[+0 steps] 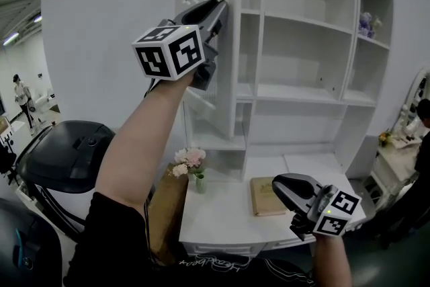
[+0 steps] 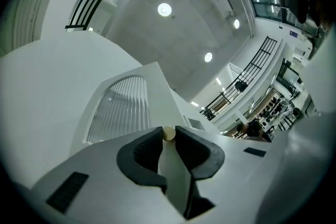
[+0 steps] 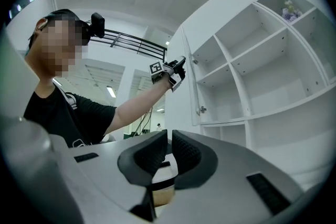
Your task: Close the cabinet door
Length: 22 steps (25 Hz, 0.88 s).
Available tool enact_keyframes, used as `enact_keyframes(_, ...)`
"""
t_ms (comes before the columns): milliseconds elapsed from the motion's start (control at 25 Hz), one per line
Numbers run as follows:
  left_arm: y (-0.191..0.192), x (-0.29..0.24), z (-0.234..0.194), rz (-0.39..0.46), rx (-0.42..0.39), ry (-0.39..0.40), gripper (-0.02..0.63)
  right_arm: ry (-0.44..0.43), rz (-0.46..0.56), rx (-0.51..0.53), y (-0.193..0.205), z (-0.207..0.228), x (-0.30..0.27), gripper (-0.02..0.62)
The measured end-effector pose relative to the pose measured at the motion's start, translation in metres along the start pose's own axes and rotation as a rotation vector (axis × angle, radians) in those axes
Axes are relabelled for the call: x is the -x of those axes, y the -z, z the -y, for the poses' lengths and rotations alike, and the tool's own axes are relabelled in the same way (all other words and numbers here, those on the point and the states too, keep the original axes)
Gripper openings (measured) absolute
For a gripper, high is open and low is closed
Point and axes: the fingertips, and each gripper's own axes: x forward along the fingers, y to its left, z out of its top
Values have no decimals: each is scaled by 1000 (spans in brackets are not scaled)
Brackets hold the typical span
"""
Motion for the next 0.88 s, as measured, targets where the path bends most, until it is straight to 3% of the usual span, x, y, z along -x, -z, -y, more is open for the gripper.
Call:
enact_keyframes(160,16,-21,7,-58,-123,-30,92,12,1,-17,3,7,2,55)
enact_keyframes(440,47,-59,12,-135,-284,-12,91,65,-18,-31,12,30,7,54)
enact_keyframes(720,78,-95,7,-146,-358,11,89,123,2,-35,4,68,12,54)
enact_keyframes(880,96,-114,2,-164,-408,-16,89,131,10,-59,6,85,9,54)
